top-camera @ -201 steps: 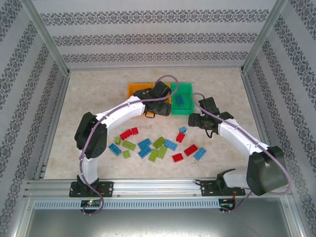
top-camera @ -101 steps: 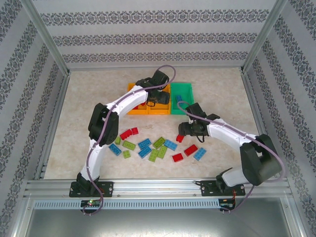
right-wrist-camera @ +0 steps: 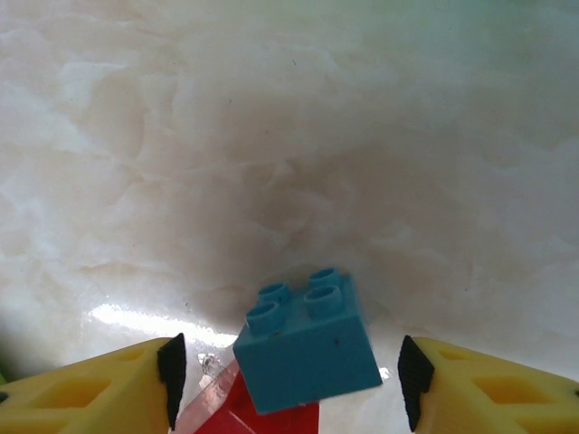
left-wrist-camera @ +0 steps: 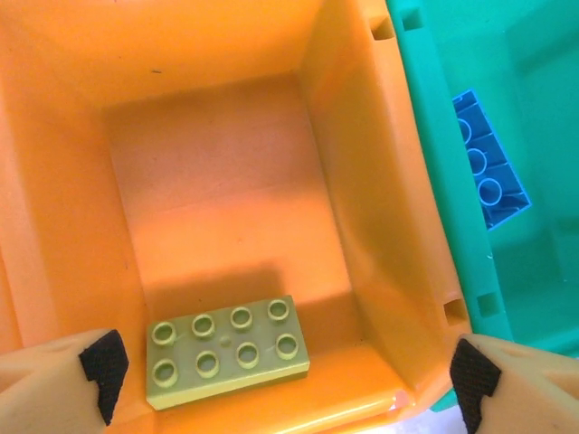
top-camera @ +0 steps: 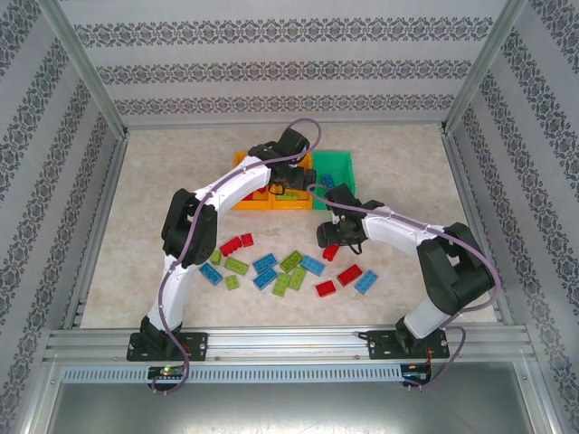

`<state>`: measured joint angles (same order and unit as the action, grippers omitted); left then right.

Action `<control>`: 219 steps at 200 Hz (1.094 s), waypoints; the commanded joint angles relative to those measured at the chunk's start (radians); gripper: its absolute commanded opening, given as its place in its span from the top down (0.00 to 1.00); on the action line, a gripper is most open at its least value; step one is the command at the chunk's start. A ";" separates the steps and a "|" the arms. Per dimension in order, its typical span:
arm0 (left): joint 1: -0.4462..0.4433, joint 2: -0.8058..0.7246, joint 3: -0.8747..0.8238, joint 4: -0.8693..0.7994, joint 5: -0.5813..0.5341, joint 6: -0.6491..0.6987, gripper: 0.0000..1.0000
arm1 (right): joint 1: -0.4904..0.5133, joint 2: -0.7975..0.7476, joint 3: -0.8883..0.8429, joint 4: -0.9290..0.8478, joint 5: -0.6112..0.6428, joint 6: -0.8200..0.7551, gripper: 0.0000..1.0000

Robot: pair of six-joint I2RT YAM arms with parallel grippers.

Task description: Sort the legos into containers by color

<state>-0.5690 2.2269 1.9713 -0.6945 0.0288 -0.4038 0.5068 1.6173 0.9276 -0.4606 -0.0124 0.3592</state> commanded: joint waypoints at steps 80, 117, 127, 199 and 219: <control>0.004 -0.237 -0.224 0.059 0.004 -0.047 0.00 | 0.007 0.032 0.053 -0.036 0.062 -0.012 0.69; 0.004 -0.308 -0.311 0.071 -0.007 -0.049 0.01 | -0.021 -0.066 0.083 -0.023 0.058 0.019 0.71; 0.003 -0.329 -0.344 0.080 -0.007 -0.040 0.00 | -0.040 -0.083 0.098 -0.008 0.049 0.032 0.71; 0.004 -0.453 -0.584 0.092 -0.073 -0.001 0.00 | -0.155 0.079 0.324 0.031 0.027 0.116 0.71; 0.004 -0.491 -0.649 0.092 -0.089 -0.003 0.01 | -0.160 0.146 0.389 0.026 0.031 0.133 0.68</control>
<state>-0.5690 1.8008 1.3781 -0.6132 -0.0174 -0.4252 0.3550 1.6897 1.2514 -0.4240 0.0109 0.4519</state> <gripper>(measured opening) 0.994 0.328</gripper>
